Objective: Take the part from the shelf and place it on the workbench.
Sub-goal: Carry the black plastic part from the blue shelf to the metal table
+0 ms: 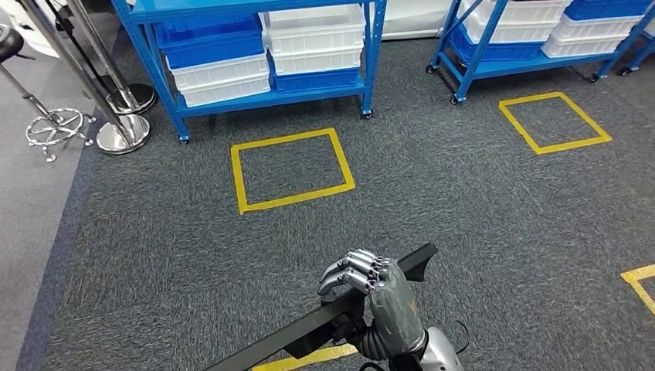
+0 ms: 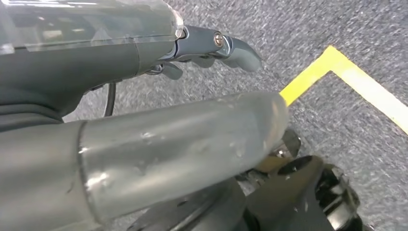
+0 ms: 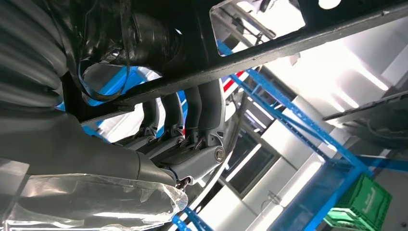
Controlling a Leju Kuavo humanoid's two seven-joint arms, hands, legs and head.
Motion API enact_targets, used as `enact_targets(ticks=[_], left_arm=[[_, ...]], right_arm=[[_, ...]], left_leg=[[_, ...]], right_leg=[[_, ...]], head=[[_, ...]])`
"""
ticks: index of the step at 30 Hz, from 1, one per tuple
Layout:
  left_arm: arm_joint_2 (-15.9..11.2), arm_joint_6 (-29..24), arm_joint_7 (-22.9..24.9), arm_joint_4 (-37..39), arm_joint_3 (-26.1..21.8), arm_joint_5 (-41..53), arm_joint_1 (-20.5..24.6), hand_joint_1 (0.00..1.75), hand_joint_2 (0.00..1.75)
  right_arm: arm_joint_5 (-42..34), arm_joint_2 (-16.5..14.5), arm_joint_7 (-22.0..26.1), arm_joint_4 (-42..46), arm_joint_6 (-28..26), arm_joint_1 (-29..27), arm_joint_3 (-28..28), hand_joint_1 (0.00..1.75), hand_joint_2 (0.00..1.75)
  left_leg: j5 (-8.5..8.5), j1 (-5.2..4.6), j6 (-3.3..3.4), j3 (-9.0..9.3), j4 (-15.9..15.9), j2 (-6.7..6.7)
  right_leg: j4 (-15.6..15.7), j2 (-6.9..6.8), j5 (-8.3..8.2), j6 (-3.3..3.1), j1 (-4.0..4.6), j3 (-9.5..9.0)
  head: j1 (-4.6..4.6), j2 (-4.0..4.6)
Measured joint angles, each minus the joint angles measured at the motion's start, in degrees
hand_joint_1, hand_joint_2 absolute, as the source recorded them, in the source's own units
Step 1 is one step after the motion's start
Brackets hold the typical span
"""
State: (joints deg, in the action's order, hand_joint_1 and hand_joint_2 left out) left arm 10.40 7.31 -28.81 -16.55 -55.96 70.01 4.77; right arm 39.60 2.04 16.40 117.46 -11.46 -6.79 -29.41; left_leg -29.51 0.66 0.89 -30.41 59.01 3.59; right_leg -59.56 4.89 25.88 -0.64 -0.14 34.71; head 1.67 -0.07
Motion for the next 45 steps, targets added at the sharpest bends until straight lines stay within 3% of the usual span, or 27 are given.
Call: enact_targets(ticks=[2,4,6,7,9,10,11,13,15,17,19,21,23,24,25,26,28,30,32,33,35,37,39,40,41,43,45], left_arm=[[0.0,0.0,-0.1,0.0,0.0,0.0,0.1,0.0,0.0],[0.1,-0.1,-0.3,0.0,0.1,0.0,0.2,0.0,0.0],[0.1,-0.2,-0.5,0.0,0.2,-0.1,0.2,0.0,0.0],[0.1,-0.2,-0.5,0.0,0.3,-0.1,0.1,0.0,0.0],[0.1,-0.3,-0.6,0.0,0.4,-0.2,0.0,0.0,0.0],[0.1,-0.3,-0.6,0.0,0.4,-0.2,0.1,0.0,0.0],[0.1,-0.3,-0.6,0.0,0.5,-0.3,0.1,0.0,0.0],[0.2,-0.3,-0.6,0.0,0.6,-0.3,0.2,0.0,0.0],[0.2,-0.3,-0.7,0.0,0.7,-0.3,0.3,0.0,0.0],[0.2,-0.3,-0.7,0.0,1.0,-0.3,0.4,0.0,0.0],[0.2,-0.4,-0.7,0.0,1.1,-0.4,0.5,0.0,0.0],[0.2,-0.5,-0.6,0.0,1.1,-0.5,0.4,0.0,0.0],[0.2,-0.5,-0.6,0.0,1.1,-0.6,0.1,0.0,0.0],[0.2,-0.5,-0.6,0.0,1.1,-0.6,0.0,0.0,0.0],[0.2,-0.6,-0.5,0.0,1.1,-0.6,-0.1,0.0,0.0],[0.1,-0.7,-0.5,0.0,1.1,-0.7,-0.1,0.0,0.0],[0.0,-0.8,-0.5,0.0,1.1,-0.7,-0.1,0.0,0.0],[0.0,-1.0,-0.4,0.0,1.1,-0.7,-0.1,0.0,0.0],[0.0,-1.0,-0.3,0.0,1.1,-0.7,-0.1,0.0,0.0],[0.0,-1.0,-0.3,0.0,1.1,-0.7,0.0,0.0,0.0],[0.0,-1.0,-0.3,0.0,1.2,-0.7,0.1,0.0,0.0],[0.0,-1.1,-0.2,0.0,1.2,-0.6,0.1,0.0,0.0],[0.0,-1.2,-0.1,0.0,1.2,-0.6,-0.1,0.0,0.0],[0.0,-1.2,0.0,0.0,1.2,-0.6,-0.1,0.0,0.0],[0.0,-1.2,0.0,0.0,1.2,-0.6,-0.1,0.0,0.0],[0.0,-1.1,0.0,0.0,1.2,-0.7,-0.1,0.0,0.0],[0.0,-1.1,0.1,0.0,1.2,-0.8,-0.1,0.0,0.0]], right_arm=[[0.0,0.0,0.0,0.0,0.0,-0.1,0.1,1.75,1.75],[0.0,0.0,0.0,0.1,0.0,-0.1,0.1,1.75,1.75],[0.0,0.0,0.0,0.1,0.1,-0.1,0.2,1.75,1.75],[0.0,0.0,0.0,0.1,0.2,-0.1,0.2,1.75,1.75],[0.0,0.0,0.0,0.1,0.3,-0.1,0.2,1.75,1.75],[0.0,0.0,0.0,0.1,0.3,-0.1,0.2,1.75,1.75],[0.0,0.0,0.0,0.1,0.3,-0.1,0.2,1.75,1.75],[0.0,0.0,0.0,0.1,0.3,-0.1,0.2,1.75,1.75],[0.0,0.0,0.0,0.1,0.2,0.0,0.2,1.75,1.75],[0.0,0.0,0.0,0.1,0.2,-0.1,0.2,1.75,1.75],[0.1,0.0,0.0,0.2,0.2,-0.1,0.2,1.75,1.75],[0.1,-0.1,0.0,0.3,0.3,-0.1,0.2,1.75,1.75],[0.0,-0.2,0.0,0.3,0.3,-0.1,0.2,1.75,1.75],[0.0,-0.2,0.0,0.3,0.3,-0.1,0.2,1.75,1.75],[0.0,-0.2,0.0,0.3,0.3,-0.1,0.2,1.75,1.75],[0.0,-0.2,0.0,0.3,0.3,-0.1,0.2,1.75,1.75],[0.0,-0.2,0.0,0.3,0.3,-0.2,0.2,1.75,1.75],[0.1,-0.2,0.0,0.3,0.2,-0.3,0.3,1.75,1.75],[0.1,-0.3,0.0,0.5,0.1,-0.5,0.4,1.75,1.75],[0.1,-0.3,0.0,0.6,0.1,-0.6,0.4,1.75,1.75],[0.2,-0.3,-0.1,0.8,0.0,-0.8,0.7,1.75,1.75],[0.4,-0.3,-0.1,1.1,0.0,-0.9,1.0,1.75,1.75],[0.7,-0.3,-0.1,1.4,-0.1,-1.3,1.2,1.75,1.75],[1.0,-0.3,-0.1,1.6,0.0,-1.5,1.4,1.75,1.75],[1.1,-0.3,-0.2,1.8,0.0,-1.7,1.5,1.75,1.75],[1.4,-0.3,-0.2,2.3,0.0,-1.9,1.9,1.75,1.75],[1.7,-0.4,-0.2,2.7,0.0,-2.1,2.3,1.75,1.75]], left_leg=[[0.47,-0.01,0.57,-0.01,-0.3,-1.04],[1.08,0.19,1.39,0.03,-0.8,-2.29],[1.4,0.27,1.84,-0.17,-1.1,-3.63],[1.44,0.25,1.89,-0.32,-1.1,-4.36],[1.44,0.22,1.88,-0.57,-1.0,-5.92],[1.42,0.22,1.85,-0.59,-1.0,-6.65],[1.38,0.21,1.79,-0.54,-0.9,-7.29],[1.21,0.09,1.46,-0.34,-0.9,-8.32],[1.03,-0.11,0.83,-0.19,-0.9,-9.24],[0.91,-0.22,0.1,0.01,-1.0,-10.19],[-0.34,-0.11,-0.52,-0.32,0.3,-8.43],[-3.81,0.06,-0.82,-2.7,5.9,-5.18],[-6.8,0.08,-0.91,-6.1,13.1,-4.08],[-6.78,0.08,-0.95,-6.93,14.7,-3.99],[-5.62,0.11,-0.97,-6.82,14.1,-3.91],[-3.53,0.17,-0.95,-5.67,11.4,-3.63],[0.03,0.43,-0.85,-2.55,3.9,-1.56],[0.89,0.54,-0.61,-1.06,0.3,0.03],[0.96,0.43,-0.06,-0.96,0.1,-0.68],[1.18,0.46,0.31,-0.87,-0.1,-1.33],[1.58,0.63,1.11,-0.78,-0.6,-2.67],[1.63,0.51,1.46,-0.79,-0.7,-4.13],[1.54,0.39,1.48,-0.81,-0.7,-5.73],[1.46,0.37,1.43,-0.77,-0.7,-6.49],[1.38,0.35,1.34,-0.68,-0.7,-7.15],[1.11,0.24,0.99,-0.33,-0.7,-8.28],[0.84,0.1,0.41,0.0,-0.8,-9.22]], right_leg=[[0.0,0.72,-0.37,0.8,-0.07,0.4],[-1.6,-1.0,0.78,1.38,-0.03,1.28],[-7.3,-3.57,4.35,1.93,-0.13,3.93],[-11.1,-4.11,6.22,2.21,-0.27,5.68],[-15.4,-4.55,7.45,2.58,-0.53,7.45],[-14.3,-4.78,6.43,2.59,-0.6,6.6],[-11.1,-5.3,4.71,2.47,-0.6,4.65],[-3.0,-7.68,1.92,1.78,-0.13,0.02],[0.7,-8.96,1.28,1.03,0.48,-1.83],[1.2,-7.8,1.09,0.46,0.5,-1.7],[1.8,-6.6,0.59,-0.22,0.1,-1.86],[2.2,-5.48,0.22,-0.74,-0.11,-1.89],[2.1,-4.13,0.14,-0.93,-0.06,-1.7],[1.9,-3.34,0.13,-0.93,-0.04,-1.64],[1.8,-2.52,0.17,-0.88,-0.05,-1.61],[1.5,-1.7,0.25,-0.77,-0.1,-1.59],[0.7,-0.25,0.56,-0.33,-0.11,-1.31],[0.1,0.95,0.65,0.29,-0.08,-0.73],[0.2,2.08,0.34,0.98,-0.18,-0.29],[0.0,1.94,0.41,1.26,-0.21,-0.1],[-3.0,-0.54,2.29,1.8,-0.17,1.44],[-9.9,-3.6,5.9,2.29,-0.26,4.89],[-15.1,-4.48,7.46,2.57,-0.47,7.54],[-14.8,-4.67,6.64,2.57,-0.53,7.34],[-12.3,-4.96,4.99,2.47,-0.55,6.01],[-4.3,-7.13,1.63,1.86,-0.19,1.56],[0.3,-8.76,0.52,1.12,0.39,-0.77]], head=[[0.0,0.0],[-0.02,0.0],[-0.03,0.0],[-0.03,0.0],[-0.03,0.0],[-0.03,0.0],[-0.03,0.0],[-0.02,0.0],[-0.02,0.0],[-0.01,0.0],[0.0,0.0],[0.01,0.0],[0.01,0.0],[0.01,0.0],[0.02,0.0],[0.01,0.0],[0.01,0.0],[0.0,0.0],[0.0,0.0],[-0.01,0.0],[-0.02,0.0],[-0.03,0.0],[-0.03,0.0],[-0.04,0.0],[-0.03,0.0],[-0.03,0.0],[-0.03,0.0]])
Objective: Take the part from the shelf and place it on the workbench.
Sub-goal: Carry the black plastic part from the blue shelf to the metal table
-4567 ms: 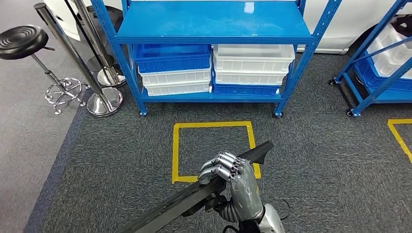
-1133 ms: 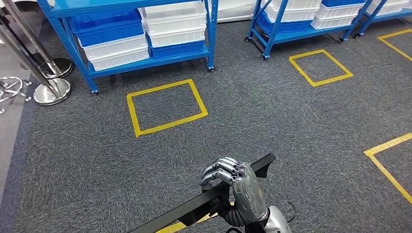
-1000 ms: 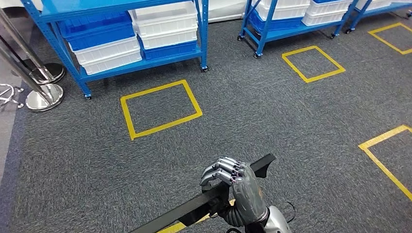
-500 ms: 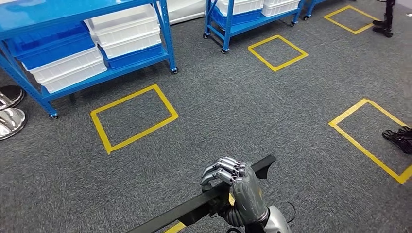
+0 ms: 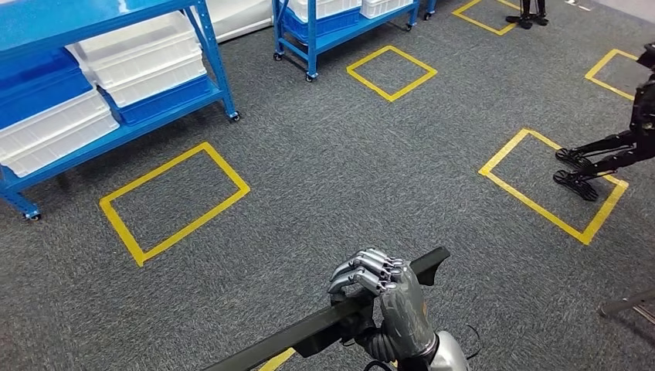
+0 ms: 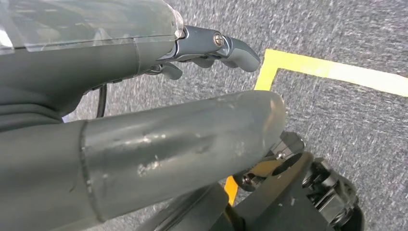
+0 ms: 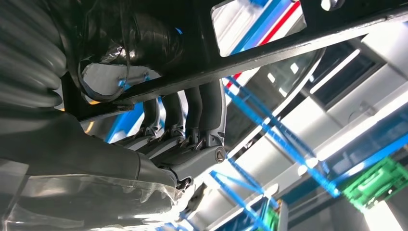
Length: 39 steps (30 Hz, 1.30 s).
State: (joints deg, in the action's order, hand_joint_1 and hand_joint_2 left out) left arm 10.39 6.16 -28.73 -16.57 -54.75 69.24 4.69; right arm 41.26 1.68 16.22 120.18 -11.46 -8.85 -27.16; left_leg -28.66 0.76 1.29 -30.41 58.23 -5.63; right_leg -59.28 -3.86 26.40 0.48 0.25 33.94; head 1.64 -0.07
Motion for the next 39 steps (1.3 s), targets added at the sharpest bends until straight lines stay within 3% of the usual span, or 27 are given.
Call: enact_targets(ticks=[2,3,5,7,8,9,10,12,14,16,17,18,20,22,24,25,26,28,30,31,33,35,37,39], left_arm=[[0.0,0.0,0.0,0.0,0.0,0.0,0.0,0.0,0.0],[0.0,0.0,0.0,0.0,0.0,0.0,0.1,0.0,0.0],[0.0,0.0,0.0,0.0,0.1,0.0,0.1,0.0,0.0],[0.0,0.0,0.0,0.0,0.1,0.0,-0.1,0.0,0.0],[0.0,0.0,0.0,0.0,0.1,-0.1,-0.2,0.0,0.0],[0.0,0.0,0.1,0.0,0.1,-0.1,-0.4,0.0,0.0],[0.0,0.0,0.1,0.0,0.1,-0.1,-0.5,0.0,0.0],[0.0,-0.1,0.1,0.0,0.1,-0.2,-0.5,0.0,0.0],[-0.1,-0.2,0.1,0.0,0.1,-0.3,-0.5,0.0,0.0],[-0.1,-0.2,0.1,0.0,0.1,-0.3,-0.4,0.0,0.0],[-0.1,-0.2,0.1,0.0,0.1,-0.3,-0.3,0.0,0.0],[-0.1,-0.2,0.1,0.0,0.1,-0.3,-0.3,0.0,0.0],[0.0,-0.2,0.1,0.0,0.1,-0.3,-0.2,0.0,0.0],[0.0,-0.2,0.1,0.0,0.1,-0.3,-0.3,0.0,0.0],[0.0,-0.2,0.1,0.0,0.0,-0.4,-0.4,0.0,0.0],[0.0,-0.2,0.1,0.0,0.0,-0.4,-0.4,0.0,0.0],[0.0,-0.2,0.1,0.0,0.0,-0.4,-0.4,0.0,0.0],[0.0,-0.2,0.1,0.0,0.0,-0.4,-0.4,0.0,0.0],[0.0,-0.2,0.1,0.0,0.0,-0.4,-0.4,0.0,0.0],[0.0,-0.2,0.1,-0.1,0.0,-0.4,-0.3,0.0,0.0],[0.0,-0.2,0.1,-0.1,0.0,-0.4,-0.1,0.0,0.0],[0.0,-0.2,0.1,-0.1,0.0,-0.4,0.0,0.0,0.0],[0.0,-0.2,0.1,-0.1,0.0,-0.4,-0.1,0.0,0.0],[0.1,-0.2,0.2,-0.1,0.0,-0.4,-0.4,0.0,0.0]], right_arm=[[0.1,0.0,0.0,0.4,0.0,-0.2,0.3,1.75,1.75],[0.1,-0.1,0.0,0.6,0.0,-0.4,0.4,1.75,1.75],[0.2,-0.2,0.0,0.9,0.0,-0.5,0.6,1.75,1.75],[0.2,-0.3,0.0,1.0,0.0,-0.6,0.7,1.75,1.75],[0.2,-0.3,0.0,1.0,0.0,-0.6,0.7,1.75,1.75],[0.2,-0.4,0.0,1.0,0.0,-0.7,0.7,1.75,1.75],[0.3,-0.4,0.0,1.0,0.0,-0.8,0.8,1.75,1.75],[0.4,-0.5,0.0,1.2,0.0,-1.0,1.0,1.75,1.75],[0.5,-0.6,0.0,1.3,0.2,-1.1,1.1,1.75,1.75],[0.6,-0.7,0.0,1.4,0.3,-1.2,1.3,1.75,1.75],[0.6,-0.7,0.0,1.5,0.4,-1.3,1.3,1.75,1.75],[0.7,-0.7,0.0,1.6,0.4,-1.4,1.4,1.75,1.75],[0.8,-0.8,0.0,1.8,0.3,-1.5,1.5,1.75,1.75],[0.8,-0.8,0.1,1.9,0.3,-1.5,1.6,1.75,1.75],[0.8,-0.8,0.1,1.9,0.3,-1.5,1.7,1.75,1.75],[0.8,-0.8,0.1,1.9,0.3,-1.6,1.7,1.75,1.75],[0.8,-0.8,0.1,1.9,0.4,-1.6,1.7,1.75,1.75],[0.8,-0.8,0.1,2.0,0.5,-1.5,1.8,1.75,1.75],[1.0,-0.8,0.1,2.1,0.9,-1.5,1.9,1.75,1.75],[1.0,-0.9,0.1,2.1,1.1,-1.5,1.9,1.75,1.75],[1.1,-1.0,0.1,2.2,1.3,-1.5,2.0,1.75,1.75],[1.2,-1.1,0.1,2.4,1.3,-1.5,2.1,1.75,1.75],[1.2,-1.2,0.1,2.4,1.5,-1.5,2.1,1.75,1.75],[1.2,-1.3,0.1,2.4,1.6,-1.5,2.1,1.75,1.75]], left_leg=[[-0.14,-0.1,-0.66,0.4,-0.3,-1.05],[-0.36,-0.05,-1.0,0.58,-0.2,-0.94],[-2.39,0.02,-1.44,-0.22,2.2,1.41],[-6.15,0.13,-1.55,-3.26,8.9,4.39],[-7.62,0.13,-1.57,-5.07,12.7,4.97],[-8.04,0.13,-1.57,-6.29,15.0,5.18],[-7.4,0.13,-1.54,-6.76,15.5,5.3],[-3.13,0.13,-1.25,-4.48,9.7,6.21],[-0.17,0.17,-0.9,-1.62,2.7,8.56],[0.04,0.01,-0.65,-0.75,0.5,9.52],[0.17,-0.08,-0.47,-0.67,0.4,8.96],[0.41,0.0,-0.15,-0.49,0.1,8.28],[0.92,0.27,0.56,-0.15,-0.7,6.9],[1.06,0.28,0.97,0.0,-1.1,5.37],[0.88,0.19,0.97,0.04,-1.1,3.71],[0.75,0.19,0.88,0.11,-1.1,2.96],[0.57,0.2,0.72,0.28,-1.1,2.23],[0.07,0.16,0.15,0.89,-1.0,0.96],[-0.49,-0.05,-0.61,1.35,-1.0,0.01],[-0.7,-0.14,-0.96,1.56,-1.0,-0.45],[-1.11,0.03,-1.64,1.98,-1.0,-1.1],[-2.89,0.34,-2.14,1.39,1.1,0.89],[-6.6,0.44,-2.2,-1.68,7.9,4.09],[-9.16,0.4,-2.03,-5.58,15.3,5.18]], right_leg=[[0.5,0.88,0.03,-0.56,0.23,0.07],[0.8,1.54,-0.14,-0.87,0.07,-0.04],[1.6,2.79,-0.6,-1.59,-0.34,-0.41],[1.8,4.0,-0.83,-2.11,-0.43,-0.49],[1.7,4.74,-0.85,-2.25,-0.33,-0.45],[1.6,5.56,-0.85,-2.3,-0.23,-0.43],[1.5,6.43,-0.82,-2.31,-0.15,-0.43],[1.1,8.12,-0.66,-2.18,-0.11,-0.44],[0.4,9.52,-0.4,-1.79,-0.03,-0.15],[0.1,10.66,-0.39,-1.18,-0.19,0.32],[0.1,11.23,-0.52,-0.84,-0.34,0.5],[0.1,11.33,-0.54,-0.55,-0.41,0.62],[-1.9,8.99,0.77,-0.1,-0.23,1.69],[-8.2,5.55,4.21,0.35,-0.3,4.95],[-14.6,4.43,6.47,0.82,-0.8,8.31],[-15.4,4.23,6.15,1.01,-1.04,8.79],[-13.7,3.91,4.72,1.16,-1.27,7.92],[-6.0,1.72,1.12,1.23,-1.4,3.74],[-0.5,-0.19,-0.5,0.8,-1.09,0.74],[0.1,-0.31,-0.29,0.46,-0.8,0.52],[0.2,1.09,-0.33,-0.32,-0.64,0.58],[0.5,2.36,-0.46,-1.19,-0.8,0.46],[0.7,3.62,-0.49,-1.85,-0.77,0.34],[0.6,5.17,-0.43,-2.14,-0.44,0.31]], head=[[0.01,0.0],[0.01,0.0],[0.01,0.0],[0.02,0.0],[0.02,0.0],[0.02,0.0],[0.02,0.0],[0.02,0.0],[0.02,0.0],[0.02,0.0],[0.02,0.0],[0.02,0.0],[0.01,0.0],[-0.01,0.0],[0.0,0.0],[0.0,0.0],[0.0,0.0],[-0.01,0.0],[-0.01,0.0],[0.0,0.0],[0.01,0.0],[0.01,0.0],[0.02,0.0],[0.02,0.0]])
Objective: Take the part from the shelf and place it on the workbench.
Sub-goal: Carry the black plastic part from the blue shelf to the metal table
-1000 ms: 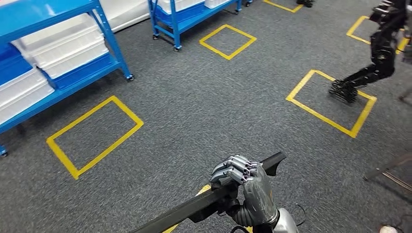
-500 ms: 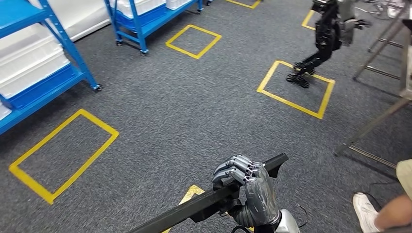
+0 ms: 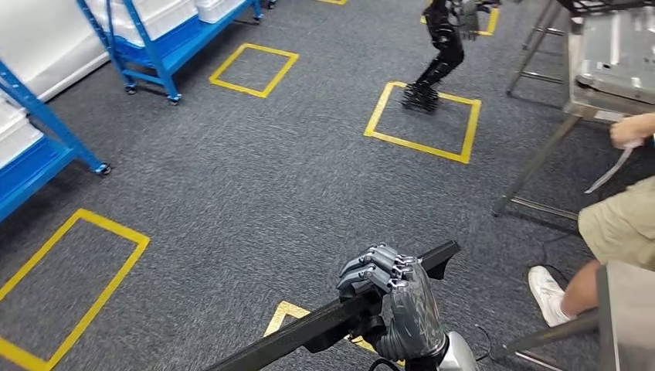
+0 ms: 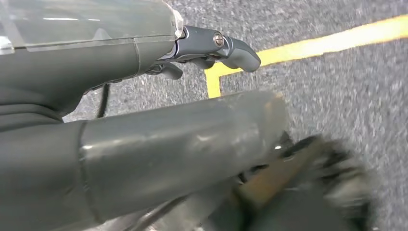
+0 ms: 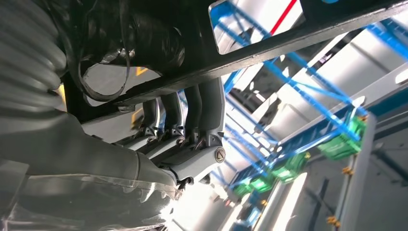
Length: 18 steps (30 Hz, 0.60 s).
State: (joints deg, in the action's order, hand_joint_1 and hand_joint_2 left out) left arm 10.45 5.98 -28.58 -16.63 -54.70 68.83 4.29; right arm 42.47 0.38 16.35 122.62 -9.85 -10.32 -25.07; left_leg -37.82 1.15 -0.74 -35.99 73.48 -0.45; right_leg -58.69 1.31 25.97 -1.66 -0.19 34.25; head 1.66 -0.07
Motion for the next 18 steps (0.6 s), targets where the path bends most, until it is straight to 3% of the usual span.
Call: enact_targets(ticks=[1,2,3,5,7,9,10,12,13,15,16,17,18], left_arm=[[0.0,0.0,0.0,0.0,0.0,0.0,-0.1,0.0,0.0],[0.0,0.0,0.0,0.0,0.0,0.0,-0.2,0.0,0.0],[0.0,0.0,0.1,0.0,0.0,0.0,-0.2,0.0,0.0],[-0.1,0.0,0.1,0.0,0.0,0.0,-0.2,0.0,0.0],[-0.2,0.0,0.1,0.0,0.0,0.0,-0.1,0.0,0.0],[-0.2,0.0,0.1,0.0,0.0,0.0,-0.1,0.0,0.0],[-0.1,0.1,0.1,-0.1,0.0,-0.1,0.0,0.0,0.0],[0.0,0.1,0.1,-0.1,0.0,-0.1,0.0,0.0,0.0],[0.0,0.1,0.1,-0.2,0.0,-0.1,-0.1,0.0,0.0],[0.0,0.1,0.1,-0.2,0.0,-0.1,-0.2,0.0,0.0],[0.0,0.1,0.1,-0.2,0.0,-0.1,-0.3,0.0,0.0],[0.0,0.1,0.1,-0.2,0.0,-0.1,-0.3,0.0,0.0],[0.0,0.1,0.1,-0.3,0.0,-0.1,-0.2,0.0,0.0]], right_arm=[[0.0,0.0,0.0,0.0,0.0,0.0,0.0,1.75,1.75],[0.0,-0.1,0.0,0.0,0.0,0.0,0.0,1.75,1.75],[0.0,-0.1,0.0,0.0,0.0,0.0,0.0,1.75,1.75],[0.0,-0.1,0.0,0.0,0.0,0.0,0.0,1.75,1.75],[0.0,-0.1,0.0,0.0,0.0,0.0,0.0,1.75,1.75],[0.0,-0.1,0.0,0.1,0.0,0.0,0.0,1.75,1.75],[0.0,-0.1,0.0,0.1,0.0,-0.1,0.1,1.75,1.75],[0.0,-0.1,0.0,0.2,-0.1,-0.1,0.1,1.75,1.75],[0.0,-0.1,0.0,0.2,-0.1,-0.1,0.2,1.75,1.75],[0.0,-0.1,0.0,0.2,-0.1,-0.1,0.2,1.75,1.75],[0.0,-0.1,0.0,0.2,-0.1,-0.1,0.2,1.75,1.75],[0.0,-0.1,0.0,0.2,-0.1,-0.1,0.2,1.75,1.75],[0.0,-0.1,0.0,0.2,-0.1,-0.1,0.2,1.75,1.75]], left_leg=[[0.33,-0.02,0.15,-1.04,1.4,0.12],[1.86,-0.04,0.38,-1.0,0.4,0.25],[4.27,-0.07,0.69,0.01,-2.7,0.63],[8.43,-0.1,1.3,2.89,-10.7,3.11],[9.57,-0.23,1.53,4.35,-14.6,4.89],[9.67,-0.31,1.76,4.65,-15.1,4.05],[9.89,-0.25,2.06,4.83,-15.5,3.38],[10.31,-0.02,2.72,5.16,-16.3,1.84],[10.34,-0.11,2.91,5.25,-16.4,1.04],[10.19,-0.25,3.02,5.27,-16.4,-0.61],[10.07,-0.27,2.97,5.33,-16.4,-1.46],[9.93,-0.27,2.85,5.44,-16.4,-2.25],[9.74,-0.25,2.67,5.65,-16.3,-2.97]], right_leg=[[0.0,0.87,0.03,-0.08,0.18,-0.06],[-0.1,1.76,0.07,-0.11,0.32,-0.18],[-0.2,2.62,0.13,-0.1,0.42,-0.33],[-0.4,4.12,0.27,0.06,0.48,-0.41],[-0.6,5.36,0.22,0.55,0.32,-0.02],[-0.5,6.51,-0.05,1.3,0.17,0.35],[-0.7,6.06,0.13,1.61,0.21,0.56],[-3.7,3.19,2.09,2.07,0.4,2.11],[-6.9,1.24,3.84,2.24,0.32,3.7],[-14.1,-0.5,6.8,2.68,-0.08,7.43],[-15.9,-0.81,6.98,2.91,-0.35,8.46],[-15.6,-1.06,6.07,3.12,-0.62,8.33],[-12.9,-1.5,4.23,3.27,-0.85,6.9]], head=[[0.0,0.0],[0.0,0.0],[0.0,0.0],[-0.01,0.0],[0.0,0.0],[-0.01,0.0],[-0.02,0.0],[-0.03,0.0],[-0.04,0.0],[-0.04,0.0],[-0.03,0.0],[-0.04,0.0],[-0.03,0.0]])
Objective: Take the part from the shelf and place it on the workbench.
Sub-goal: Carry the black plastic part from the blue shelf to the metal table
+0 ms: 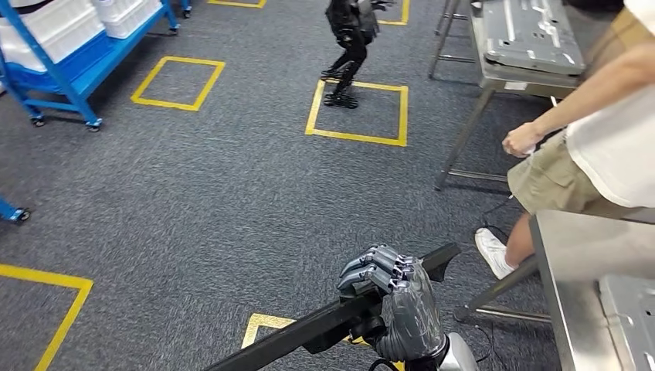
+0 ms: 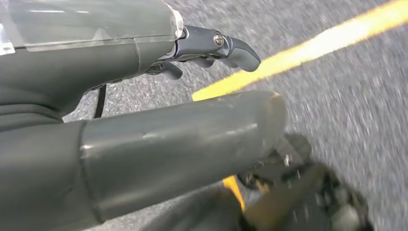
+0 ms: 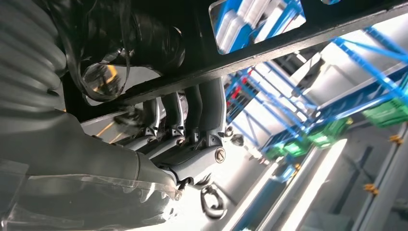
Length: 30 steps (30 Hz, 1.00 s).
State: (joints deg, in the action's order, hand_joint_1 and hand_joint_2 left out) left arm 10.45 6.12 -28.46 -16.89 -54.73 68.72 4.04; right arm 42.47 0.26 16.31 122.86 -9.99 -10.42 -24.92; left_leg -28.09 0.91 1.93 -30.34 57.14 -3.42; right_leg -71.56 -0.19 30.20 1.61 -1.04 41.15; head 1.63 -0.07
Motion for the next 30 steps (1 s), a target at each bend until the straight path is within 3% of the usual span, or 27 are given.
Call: enact_targets(ticks=[2,4,6,7,9,11,12,13,14,15,17,18,20,22,24,26,28,29,30], left_arm=[[0.0,0.0,0.0,0.0,0.0,0.0,0.0,0.0,0.0],[0.0,0.0,0.0,-0.1,0.0,0.0,0.1,0.0,0.0],[0.0,0.0,0.0,-0.1,0.0,0.0,0.2,0.0,0.0],[0.0,0.0,0.0,-0.1,0.0,0.0,0.3,0.0,0.0],[0.0,0.0,0.0,-0.1,0.0,0.0,0.4,0.0,0.0],[0.0,0.1,-0.1,-0.1,0.0,0.0,0.3,0.0,0.0],[0.0,0.1,-0.1,-0.1,0.0,0.0,0.2,0.0,0.0],[0.0,0.1,0.0,-0.1,0.0,0.0,0.0,0.0,0.0],[0.0,0.1,0.0,-0.1,0.0,0.0,0.0,0.0,0.0],[0.0,0.1,0.0,-0.1,0.0,0.0,-0.1,0.0,0.0],[0.0,0.1,0.0,-0.2,0.0,0.0,0.0,0.0,0.0],[-0.1,0.1,0.0,-0.2,0.0,0.0,0.0,0.0,0.0],[-0.1,0.1,0.0,-0.3,0.0,-0.1,0.0,0.0,0.0],[0.0,0.1,0.0,-0.3,0.0,-0.1,0.1,0.0,0.0],[0.0,0.1,0.0,-0.3,0.0,0.0,0.2,0.0,0.0],[0.0,0.1,0.0,-0.3,0.0,0.0,0.1,0.0,0.0],[0.0,0.2,0.0,-0.3,0.0,0.0,0.0,0.0,0.0],[0.0,0.2,0.0,-0.3,0.0,0.0,0.0,0.0,0.0],[0.0,0.2,0.0,-0.3,0.0,0.1,0.0,0.0,0.0]], right_arm=[[0.0,0.0,0.0,0.0,0.0,0.0,0.0,1.75,1.75],[0.0,0.0,0.0,0.1,0.0,0.0,0.0,1.75,1.75],[0.0,-0.1,0.0,0.2,0.0,0.0,0.0,1.75,1.75],[0.0,-0.1,0.0,0.3,0.0,0.0,0.0,1.75,1.75],[0.0,-0.2,0.0,0.4,0.0,0.0,0.0,1.75,1.75],[0.0,-0.3,0.0,0.4,0.0,0.0,0.0,1.75,1.75],[0.0,-0.3,0.0,0.4,0.0,0.0,0.0,1.75,1.75],[0.0,-0.3,0.0,0.4,0.0,0.0,0.0,1.75,1.75],[0.0,-0.3,0.0,0.4,0.0,0.0,0.0,1.75,1.75],[0.0,-0.3,0.0,0.4,0.0,0.0,0.0,1.75,1.75],[-0.1,-0.3,0.0,0.4,0.0,0.0,0.0,1.75,1.75],[-0.1,-0.3,0.0,0.4,0.0,0.0,0.0,1.75,1.75],[-0.1,-0.3,0.0,0.4,0.0,0.0,0.0,1.75,1.75],[-0.1,-0.4,0.0,0.4,0.0,0.0,0.1,1.75,1.75],[-0.1,-0.4,0.0,0.5,0.0,0.0,0.1,1.75,1.75],[-0.1,-0.4,0.0,0.5,0.0,0.1,0.2,1.75,1.75],[-0.1,-0.4,0.1,0.5,0.0,0.1,0.2,1.75,1.75],[-0.1,-0.4,0.1,0.5,0.0,0.1,0.2,1.75,1.75],[-0.1,-0.4,0.1,0.5,0.0,0.1,0.2,1.75,1.75]], left_leg=[[-0.55,-0.15,-0.63,0.54,0.1,-1.15],[-1.09,-0.42,-1.42,1.04,0.2,-2.08],[-1.42,-0.38,-2.06,1.51,0.1,-3.15],[-1.78,-0.2,-2.39,1.67,0.4,-3.05],[-4.0,0.09,-2.81,0.57,3.4,-0.79],[-7.76,0.16,-2.82,-2.97,10.8,2.13],[-9.15,0.15,-2.75,-4.98,14.7,2.71],[-9.48,0.12,-2.62,-6.43,17.1,2.95],[-8.61,0.08,-2.41,-6.95,17.4,3.09],[-6.6,0.01,-2.11,-6.36,15.3,3.35],[-1.99,-0.17,-1.34,-3.48,7.5,5.68],[-0.62,-0.21,-1.08,-2.22,4.2,7.09],[-0.09,-0.41,-0.79,-1.28,1.5,8.6],[0.29,-0.35,-0.43,-0.95,0.7,7.3],[0.81,-0.1,0.19,-0.56,-0.2,5.78],[0.93,-0.18,0.59,-0.39,-0.6,4.2],[0.75,-0.28,0.66,-0.36,-0.5,2.44],[0.61,-0.28,0.56,-0.31,-0.5,1.62],[0.45,-0.27,0.42,-0.19,-0.5,0.89]], right_leg=[[8.0,-2.51,-3.35,-0.01,-0.09,-4.37],[12.0,-4.16,-4.17,-0.51,0.28,-6.53],[12.2,-3.17,-3.99,-1.24,0.57,-6.44],[12.3,-2.53,-4.05,-1.6,0.52,-6.46],[12.6,-1.22,-4.19,-2.4,0.32,-6.56],[12.6,0.07,-4.23,-2.98,0.46,-6.61],[12.6,0.83,-4.22,-3.13,0.62,-6.61],[12.6,1.67,-4.21,-3.21,0.8,-6.65],[12.5,2.54,-4.21,-3.24,0.95,-6.72],[12.5,3.41,-4.21,-3.24,1.04,-6.84],[12.4,4.87,-4.18,-3.17,1.06,-7.0],[12.4,5.57,-4.18,-3.01,1.04,-6.9],[12.3,6.87,-4.37,-2.37,0.8,-6.45],[12.3,7.68,-4.57,-1.59,0.69,-6.11],[10.4,5.23,-3.16,-1.05,0.88,-5.13],[4.5,1.81,0.33,-0.48,0.71,-2.22],[-1.4,0.78,2.52,0.14,0.27,0.71],[-1.9,0.54,2.11,0.37,0.07,0.93],[-0.2,0.2,0.74,0.54,-0.1,-0.03]], head=[[0.0,0.0],[0.0,0.0],[0.01,0.0],[0.01,0.0],[0.02,0.0],[0.03,0.0],[0.02,0.0],[0.02,0.0],[0.02,0.0],[0.02,0.0],[0.02,0.0],[0.02,0.0],[0.02,0.0],[0.02,0.0],[-0.01,0.0],[-0.03,0.0],[-0.02,0.0],[-0.02,0.0],[-0.01,0.0]])
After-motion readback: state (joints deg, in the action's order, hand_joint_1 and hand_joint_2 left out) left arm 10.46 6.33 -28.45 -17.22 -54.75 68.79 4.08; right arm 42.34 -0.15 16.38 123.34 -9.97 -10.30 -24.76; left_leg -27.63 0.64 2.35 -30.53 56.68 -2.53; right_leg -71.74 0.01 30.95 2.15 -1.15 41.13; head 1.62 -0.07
